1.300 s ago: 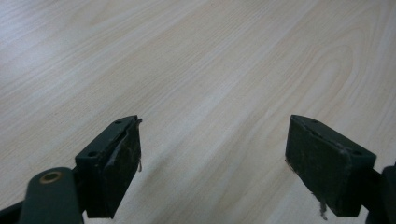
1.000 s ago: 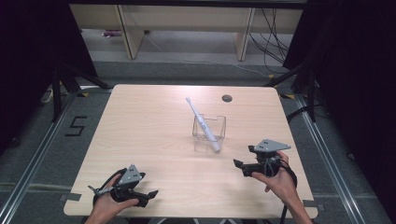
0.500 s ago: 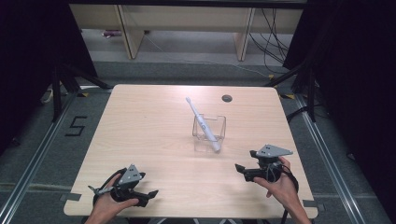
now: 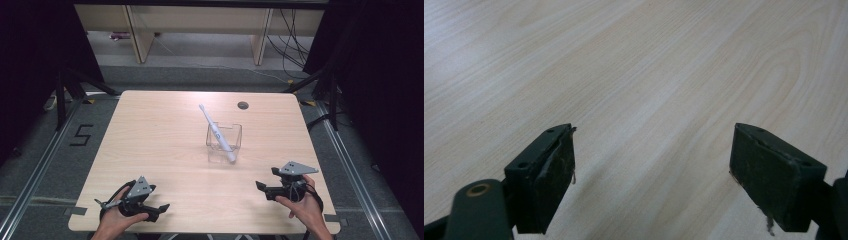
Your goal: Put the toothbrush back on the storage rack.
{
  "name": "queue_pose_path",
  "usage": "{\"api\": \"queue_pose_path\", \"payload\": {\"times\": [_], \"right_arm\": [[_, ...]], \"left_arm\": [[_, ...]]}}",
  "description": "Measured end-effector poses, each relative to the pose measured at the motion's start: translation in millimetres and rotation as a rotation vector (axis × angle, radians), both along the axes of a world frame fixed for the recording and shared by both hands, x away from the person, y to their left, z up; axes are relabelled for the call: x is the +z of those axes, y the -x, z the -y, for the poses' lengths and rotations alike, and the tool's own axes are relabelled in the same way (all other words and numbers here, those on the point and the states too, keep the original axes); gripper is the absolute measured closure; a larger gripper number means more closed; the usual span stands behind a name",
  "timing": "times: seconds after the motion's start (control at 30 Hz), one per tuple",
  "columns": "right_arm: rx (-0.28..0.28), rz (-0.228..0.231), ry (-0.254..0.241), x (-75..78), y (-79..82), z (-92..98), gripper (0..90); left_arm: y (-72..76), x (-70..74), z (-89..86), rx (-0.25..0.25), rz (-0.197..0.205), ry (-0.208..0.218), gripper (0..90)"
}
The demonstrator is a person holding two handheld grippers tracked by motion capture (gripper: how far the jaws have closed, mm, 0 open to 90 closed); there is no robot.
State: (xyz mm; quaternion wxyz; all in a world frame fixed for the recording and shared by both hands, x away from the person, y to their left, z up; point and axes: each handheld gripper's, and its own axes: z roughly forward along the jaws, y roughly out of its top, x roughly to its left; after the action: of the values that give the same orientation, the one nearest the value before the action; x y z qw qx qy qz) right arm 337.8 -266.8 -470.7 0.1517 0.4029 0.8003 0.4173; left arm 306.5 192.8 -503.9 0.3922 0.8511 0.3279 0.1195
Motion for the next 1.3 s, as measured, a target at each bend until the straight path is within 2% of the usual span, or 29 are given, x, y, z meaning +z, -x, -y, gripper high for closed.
{"api": "queue_pose_path", "payload": {"times": [0.03,0.1,0.13,0.17,0.2,0.23,0.33,0.43,0.5,0.53,0.67,0.7,0.73,0.83,0.9,1.03,1.07,1.13,1.17,1.27,1.3], "right_arm": [[0.005,0.02,0.018,-0.2,-0.6,1.6,19.9],[0.003,0.021,0.015,-0.8,-0.1,1.5,19.9],[-0.002,0.001,-0.002,-1.0,1.7,0.4,19.9],[0.006,0.023,0.009,-1.1,1.7,2.2,19.9],[0.006,0.023,0.009,-1.1,1.7,2.2,19.9],[-0.006,0.0,-0.008,-1.4,4.0,1.4,19.9],[0.004,0.024,0.011,-2.0,3.4,4.0,19.7],[0.007,-0.001,-0.008,-3.8,5.8,4.6,19.5],[0.011,0.01,0.009,-4.2,6.0,6.6,19.4],[-0.005,-0.008,0.001,-4.0,7.8,6.0,19.4],[-0.005,-0.01,0.002,-4.2,9.4,8.1,19.5],[0.003,0.014,0.01,-4.6,8.8,11.4,19.5],[-0.015,-0.007,-0.005,-4.6,10.9,10.8,19.5],[-0.018,-0.004,-0.017,-5.6,11.8,12.2,19.5],[-0.012,0.015,0.005,-5.3,13.1,17.0,19.5],[-0.026,0.0,-0.017,-7.0,16.6,18.1,19.5],[-0.022,-0.01,-0.014,-7.9,18.9,20.5,19.5],[-0.017,0.006,0.003,-8.2,18.6,22.4,19.5],[-0.024,-0.005,-0.015,-9.5,20.0,21.9,19.4],[-0.019,-0.003,-0.018,-10.8,20.9,25.3,19.3],[-0.036,-0.017,-0.03,-11.0,24.0,25.8,19.1]], "left_arm": [[-0.1,-0.1,-0.1,0.001,-0.001,-0.001,17.9],[0.0,-0.1,0.0,0.001,0.0,-0.003,17.9],[-0.1,-0.4,0.1,0.005,0.0,-0.003,17.9],[0.0,-0.2,0.1,0.001,-0.001,-0.003,17.9],[0.0,-0.2,0.1,0.001,-0.001,-0.003,17.9],[0.0,-0.2,0.1,0.004,0.0,-0.001,17.9],[-0.2,-0.4,-0.1,0.003,0.002,-0.007,17.9],[-0.1,-0.4,0.0,0.0,0.001,0.002,17.9],[0.2,-0.3,-0.1,0.002,0.0,-0.002,17.9],[0.0,-0.3,-0.1,0.0,-0.001,-0.003,17.9],[-0.2,-0.5,0.1,0.004,0.001,-0.006,17.8],[0.0,-0.4,0.1,0.006,0.001,-0.002,17.9],[0.0,-0.4,0.1,0.006,0.001,-0.002,17.9],[0.1,-0.1,-0.3,-0.001,-0.003,-0.003,17.9],[0.4,0.3,-0.1,-0.003,-0.006,-0.012,17.8],[0.1,0.6,-0.6,-0.005,-0.006,-0.013,17.9],[0.1,0.2,-0.4,-0.001,-0.003,-0.012,17.9],[-0.4,0.4,-0.5,-0.007,0.0,-0.015,17.9],[-0.5,0.3,-0.4,-0.01,0.003,-0.013,17.9],[-0.6,0.7,-0.6,-0.015,0.001,-0.02,17.9],[-0.7,0.7,-1.0,-0.008,0.004,-0.028,17.9]]}}
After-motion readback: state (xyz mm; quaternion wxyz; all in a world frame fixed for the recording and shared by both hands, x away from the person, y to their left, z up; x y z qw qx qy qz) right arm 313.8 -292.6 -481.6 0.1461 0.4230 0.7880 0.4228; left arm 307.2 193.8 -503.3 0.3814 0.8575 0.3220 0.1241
